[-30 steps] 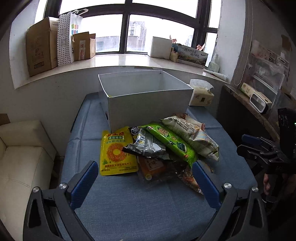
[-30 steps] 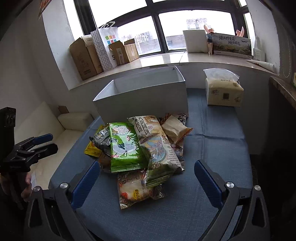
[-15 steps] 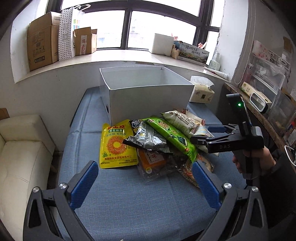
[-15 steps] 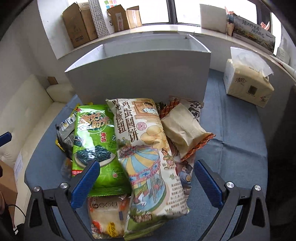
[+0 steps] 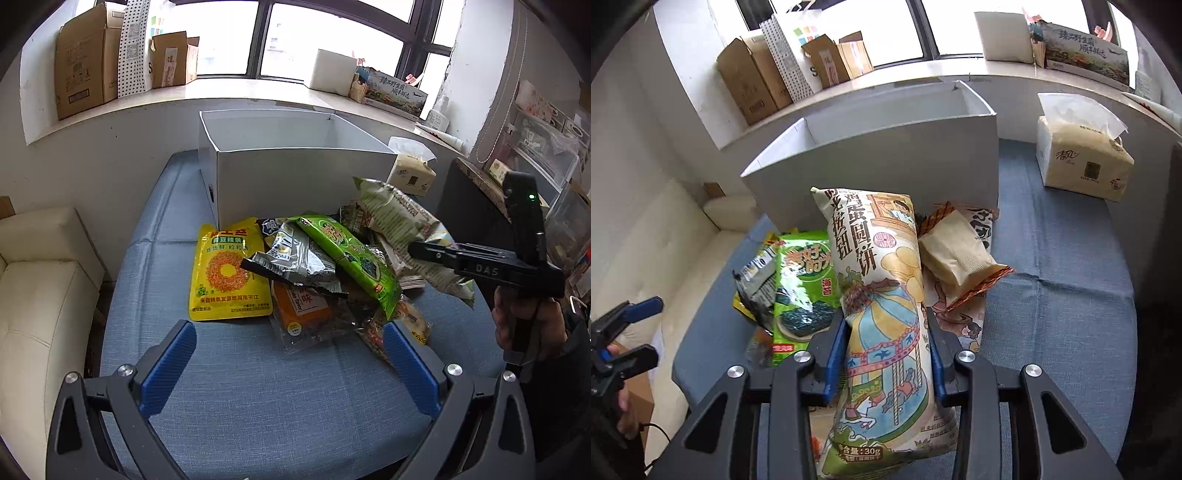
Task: Organize snacks
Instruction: 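Grasp the tall printed cookie bag with the right tool while the left tool grasps a green seaweed pack, then drop both packs into the white box and open both tools, then grasp the silver snack bag with the right tool while the left tool grasps the yellow noodle-snack pouch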
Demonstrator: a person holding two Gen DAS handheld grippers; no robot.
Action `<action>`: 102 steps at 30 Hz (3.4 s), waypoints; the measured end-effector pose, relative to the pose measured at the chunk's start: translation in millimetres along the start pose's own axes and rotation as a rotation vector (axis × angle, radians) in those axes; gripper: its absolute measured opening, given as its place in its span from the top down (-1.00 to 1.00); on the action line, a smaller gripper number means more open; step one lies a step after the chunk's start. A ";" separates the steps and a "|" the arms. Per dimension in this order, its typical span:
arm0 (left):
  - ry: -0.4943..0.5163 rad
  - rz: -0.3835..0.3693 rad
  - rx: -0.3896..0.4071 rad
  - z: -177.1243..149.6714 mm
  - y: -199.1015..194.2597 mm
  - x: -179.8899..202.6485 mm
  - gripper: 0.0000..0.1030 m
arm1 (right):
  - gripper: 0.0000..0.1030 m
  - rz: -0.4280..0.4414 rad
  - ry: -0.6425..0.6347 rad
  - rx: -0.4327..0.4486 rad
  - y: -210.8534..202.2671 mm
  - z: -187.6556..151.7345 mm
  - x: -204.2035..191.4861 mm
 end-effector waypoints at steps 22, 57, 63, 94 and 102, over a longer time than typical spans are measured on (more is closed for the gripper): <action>0.047 0.438 -0.136 58.8 125.4 123.5 -1.00 | 0.21 -0.099 0.134 0.240 -125.7 -51.2 14.4; -0.046 0.085 0.187 141.3 -3.5 8.1 -0.46 | 0.20 0.006 0.028 0.249 -77.7 45.1 -25.5; -0.064 0.120 0.202 218.6 42.1 5.6 -0.46 | 0.20 0.005 0.021 0.232 -37.2 144.0 -11.8; 0.015 0.197 0.203 218.4 39.9 -10.9 -1.00 | -1.00 -0.096 -0.063 0.293 -49.8 188.8 -13.9; -0.002 0.129 0.240 143.3 -17.7 -26.1 -1.00 | -1.00 -0.032 -0.127 0.289 -79.0 117.0 -50.0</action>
Point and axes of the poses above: each gripper's, at about its wrist camera, not at the fingertips, and y roughly the way its jaws point, x to its right, z to its top, the point moved 5 cm from there along y, roughly the way its jaws point, and after that the axes turned 15 degrees about z, right-handed, at the moved point
